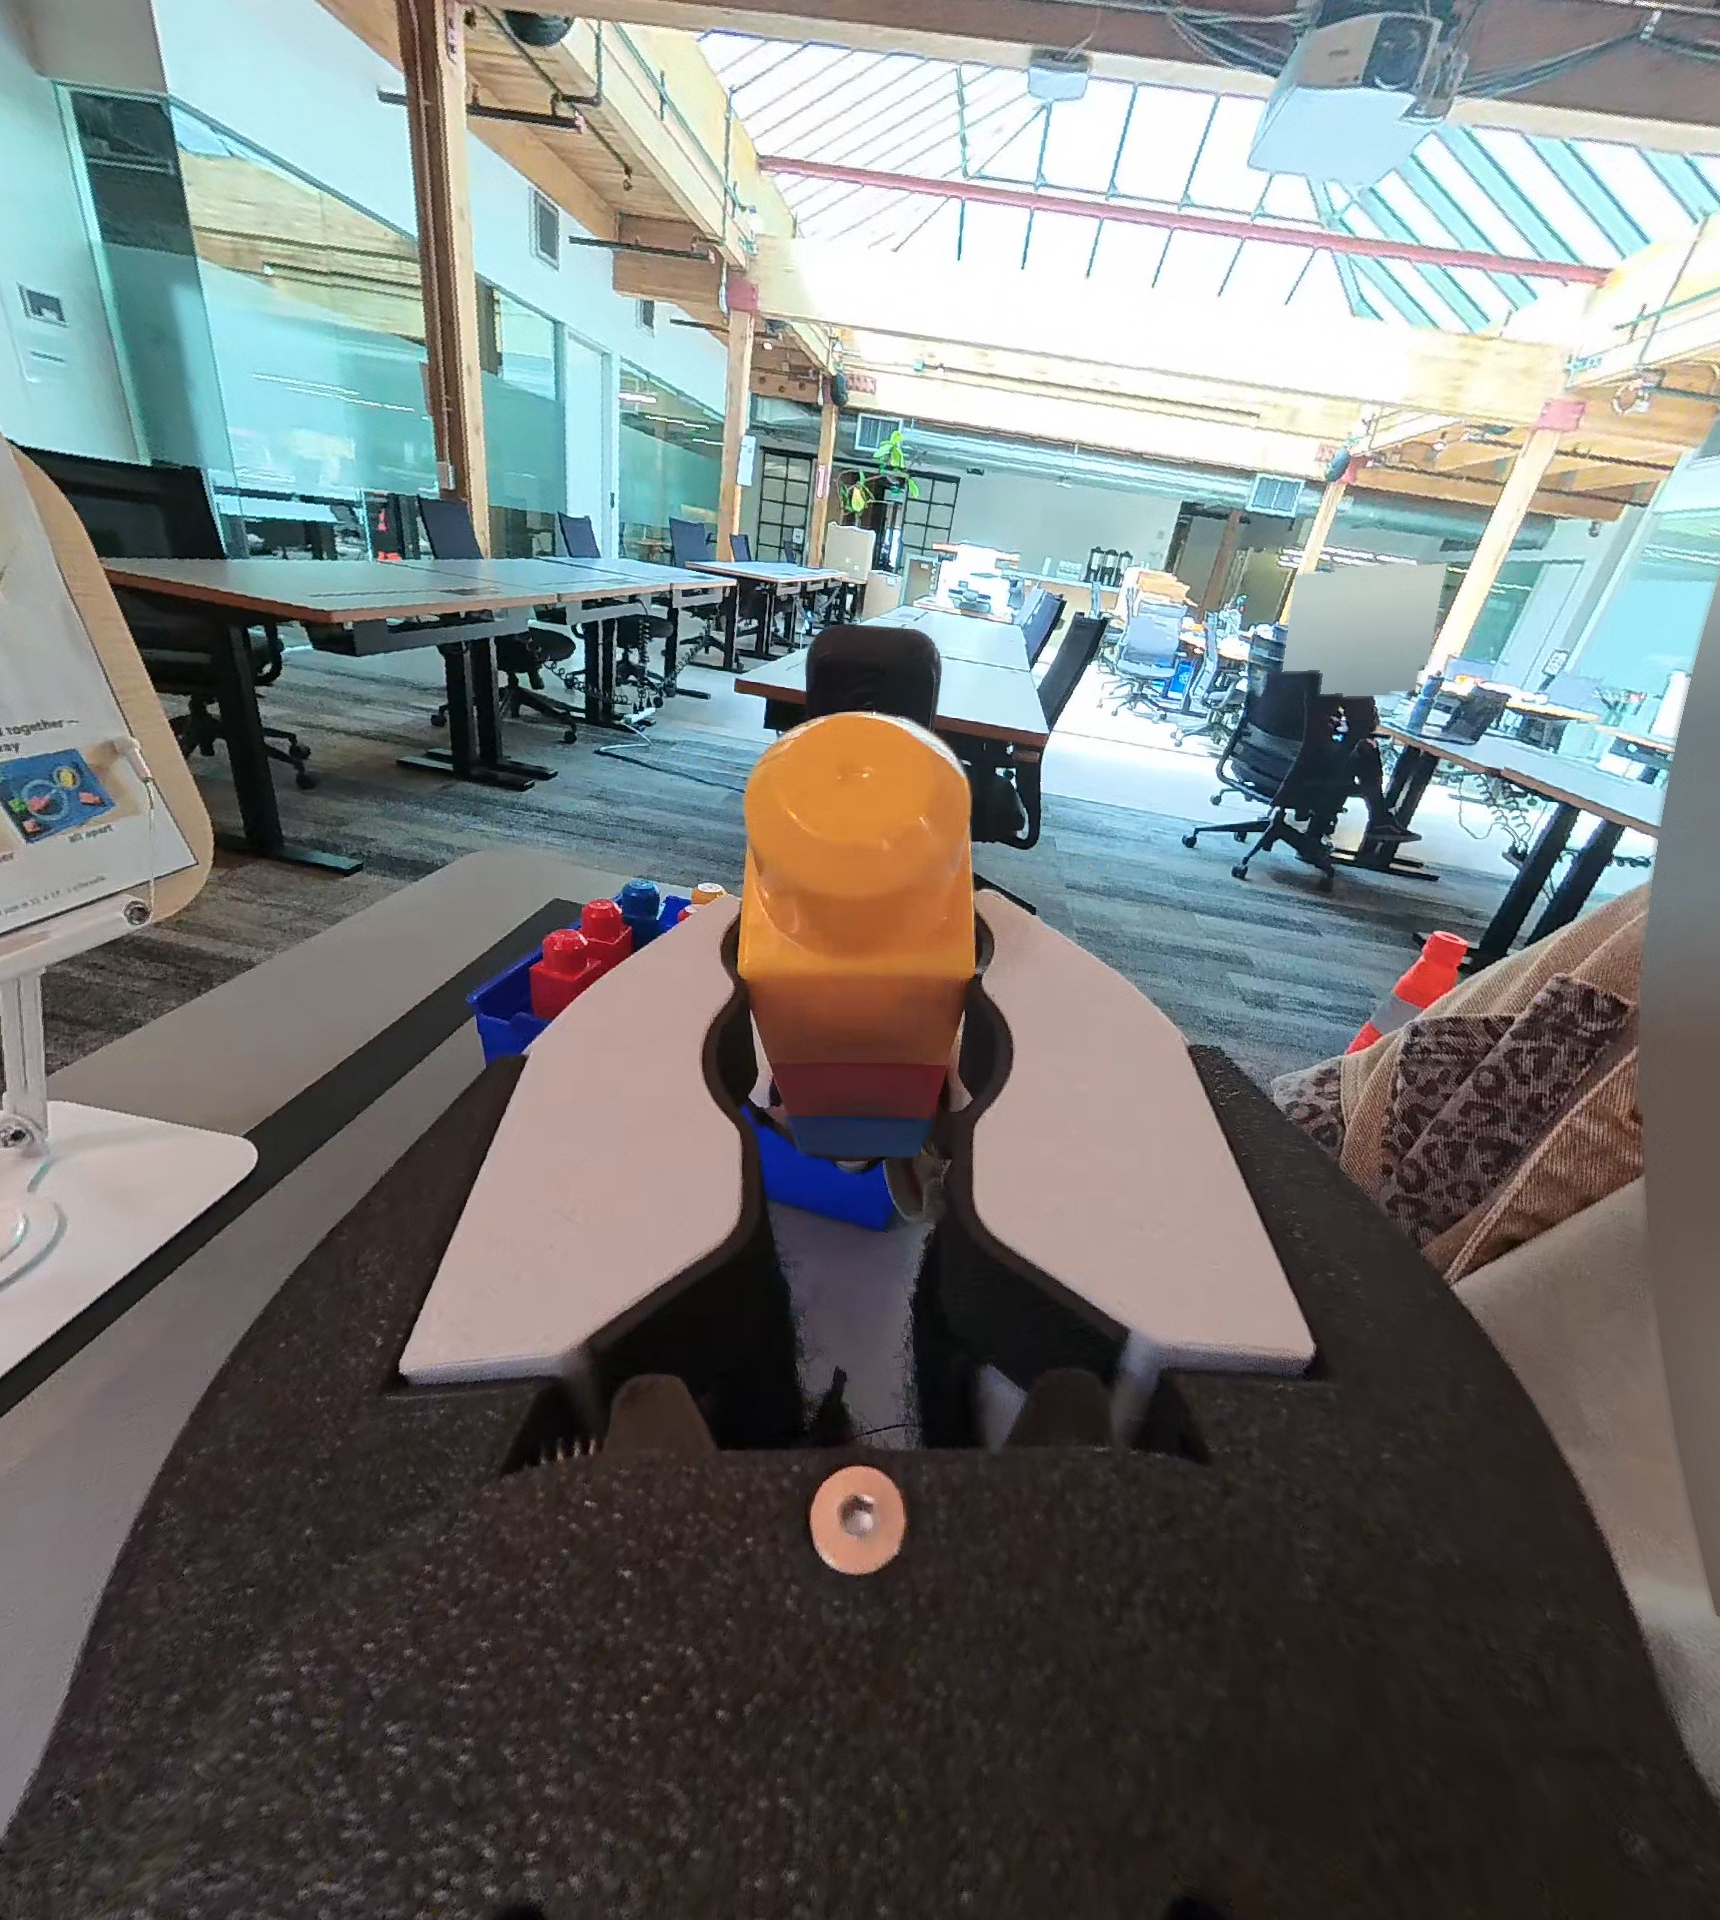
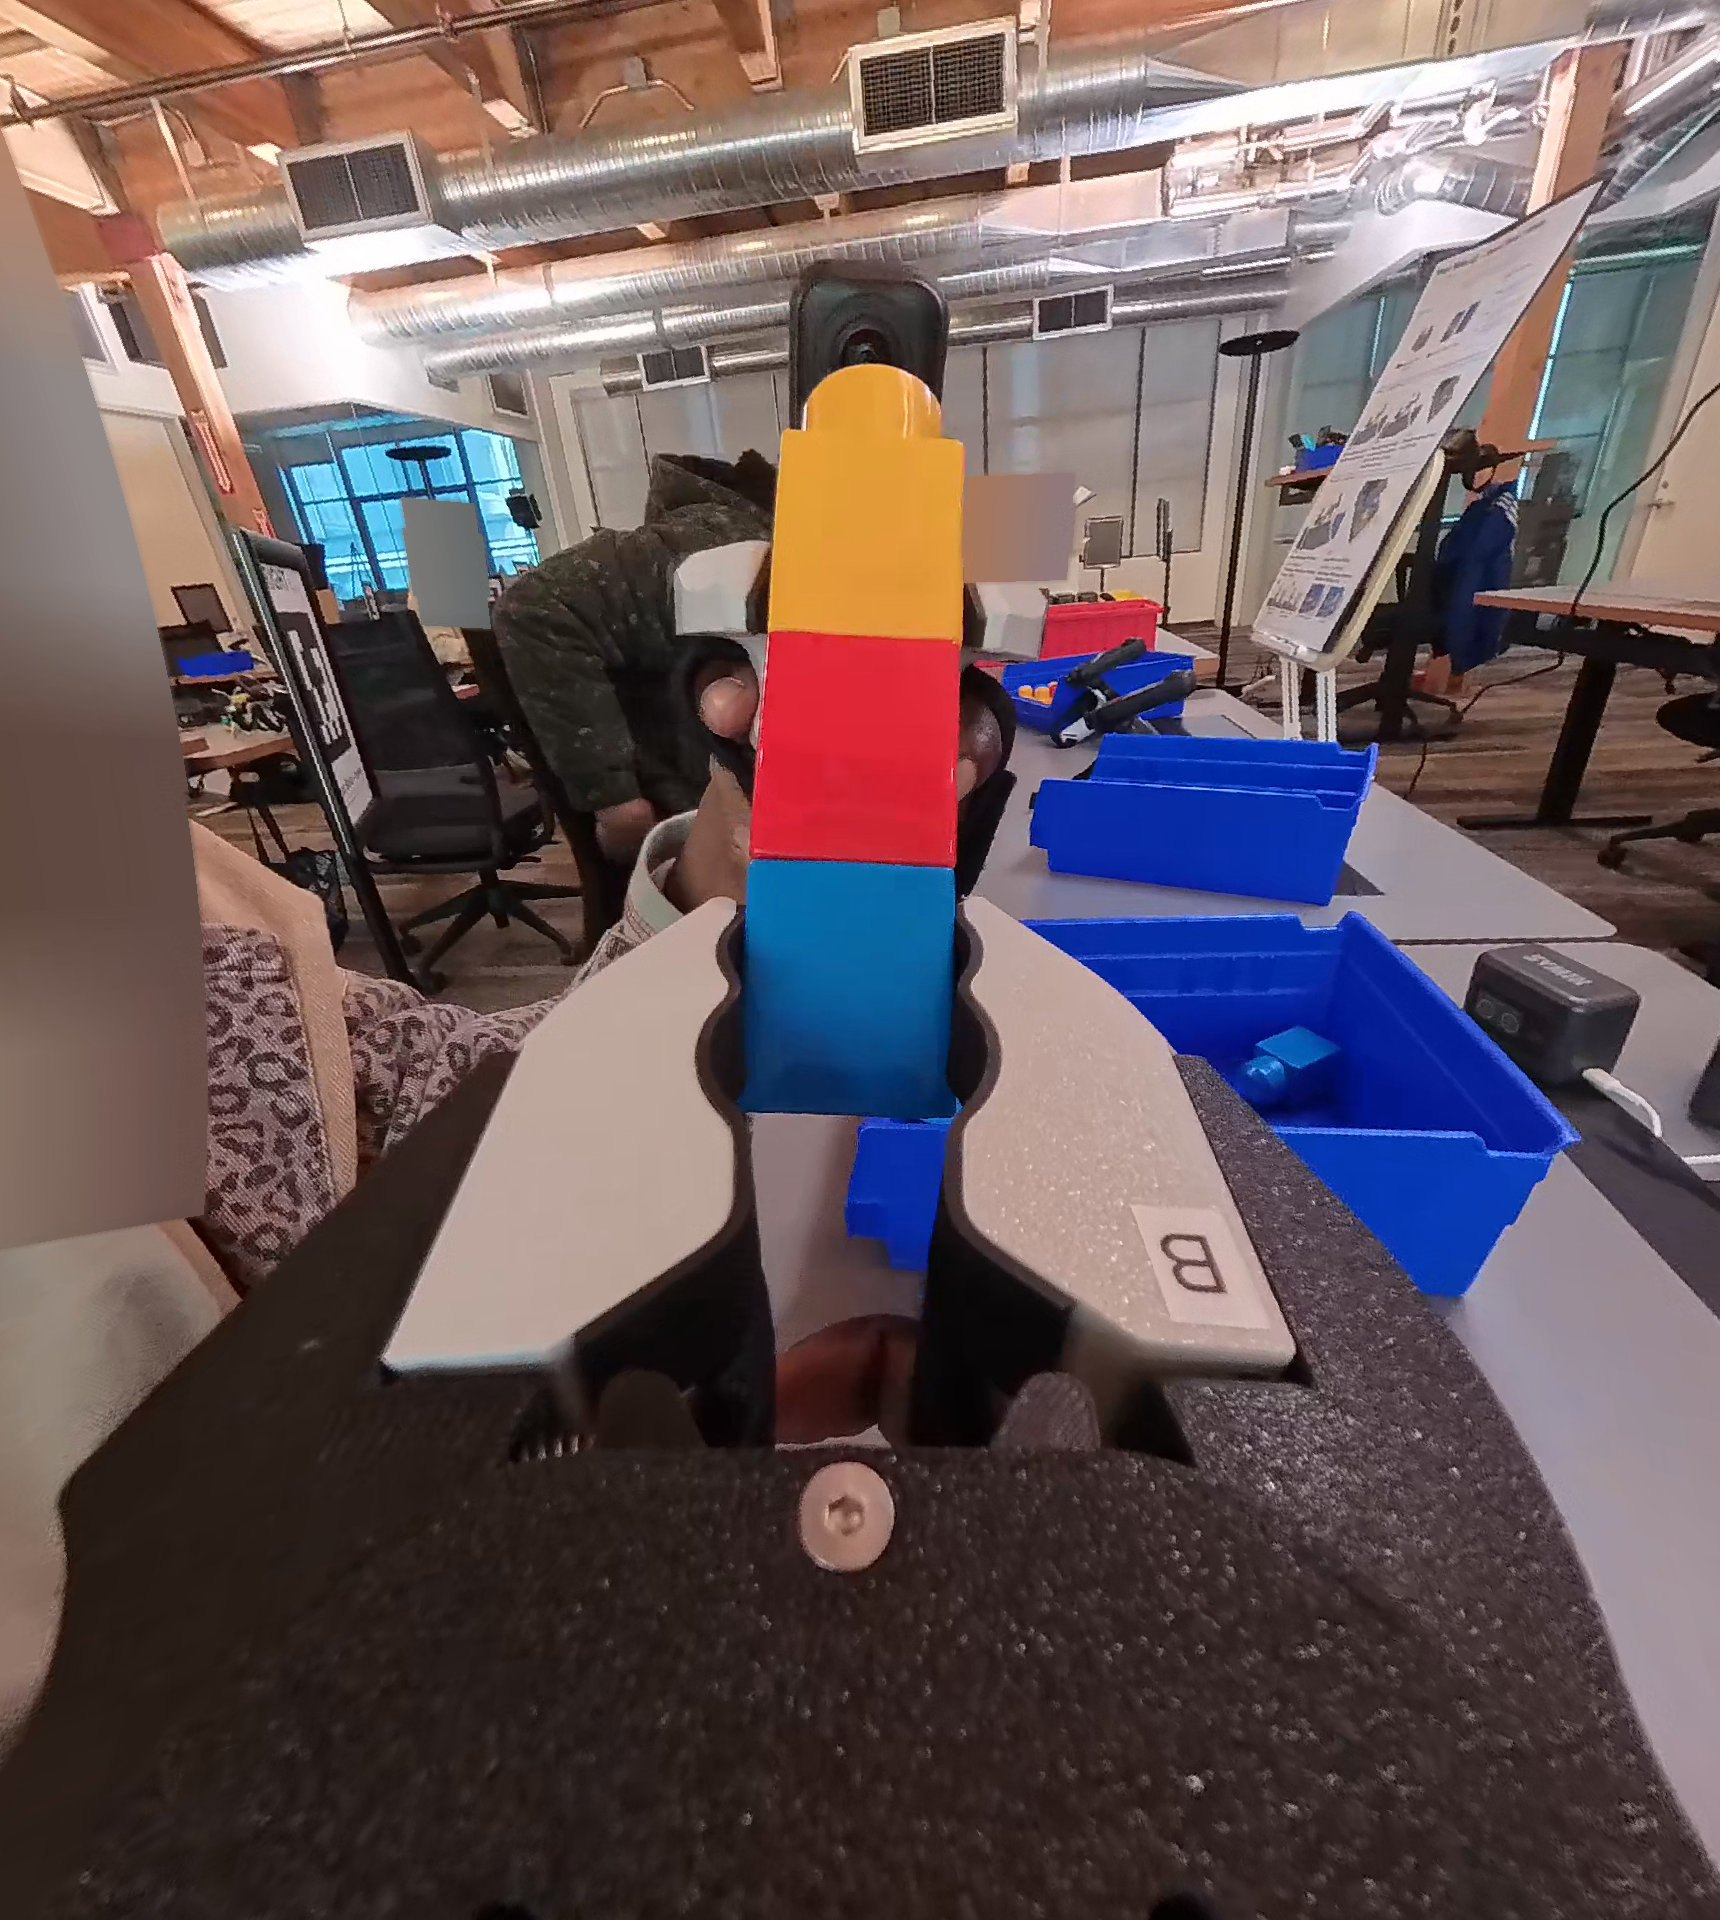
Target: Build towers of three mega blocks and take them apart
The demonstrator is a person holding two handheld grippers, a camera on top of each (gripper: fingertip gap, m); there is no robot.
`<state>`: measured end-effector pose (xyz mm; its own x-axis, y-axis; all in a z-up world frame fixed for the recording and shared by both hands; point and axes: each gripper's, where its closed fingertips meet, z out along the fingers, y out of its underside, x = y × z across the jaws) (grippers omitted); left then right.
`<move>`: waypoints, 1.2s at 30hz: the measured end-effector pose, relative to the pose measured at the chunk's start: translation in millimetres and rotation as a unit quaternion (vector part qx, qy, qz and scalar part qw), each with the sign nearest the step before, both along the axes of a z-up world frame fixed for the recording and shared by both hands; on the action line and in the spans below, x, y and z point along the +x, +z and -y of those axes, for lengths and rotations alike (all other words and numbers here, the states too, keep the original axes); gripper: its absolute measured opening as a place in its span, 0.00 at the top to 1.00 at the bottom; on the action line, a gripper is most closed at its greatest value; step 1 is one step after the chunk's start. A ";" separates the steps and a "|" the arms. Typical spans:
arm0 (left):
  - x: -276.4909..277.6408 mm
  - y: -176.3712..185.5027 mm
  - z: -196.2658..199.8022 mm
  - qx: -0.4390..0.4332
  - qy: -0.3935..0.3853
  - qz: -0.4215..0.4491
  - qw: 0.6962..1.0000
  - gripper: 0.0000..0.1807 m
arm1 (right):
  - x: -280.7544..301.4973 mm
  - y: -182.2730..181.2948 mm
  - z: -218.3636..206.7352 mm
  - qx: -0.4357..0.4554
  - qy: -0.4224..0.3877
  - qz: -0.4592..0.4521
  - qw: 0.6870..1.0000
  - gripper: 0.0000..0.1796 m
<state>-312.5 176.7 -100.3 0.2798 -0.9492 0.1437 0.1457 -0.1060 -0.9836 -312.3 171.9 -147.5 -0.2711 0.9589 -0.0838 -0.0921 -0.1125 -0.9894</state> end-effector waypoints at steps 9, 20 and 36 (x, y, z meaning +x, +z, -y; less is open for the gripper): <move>39.1 -7.0 -3.4 0.052 -0.007 -0.029 0.998 0.75 | 6.8 30.5 1.3 -0.039 0.008 -0.101 0.994 0.80; 19.9 -42.1 -5.0 0.038 -0.005 -0.138 0.990 0.80 | 52.5 46.8 -21.8 0.002 -0.088 -0.099 0.991 0.76; 44.9 -96.7 15.8 0.034 -0.097 -0.283 0.954 0.80 | 26.2 43.4 11.7 0.062 -0.077 -0.037 0.994 0.84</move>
<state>-267.6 160.9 -197.1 0.1122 -0.9928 -0.0419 -0.4255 -0.0099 -0.9049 -286.1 160.2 -104.1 -0.1218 0.9912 0.0526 -0.1715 0.0312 -0.9847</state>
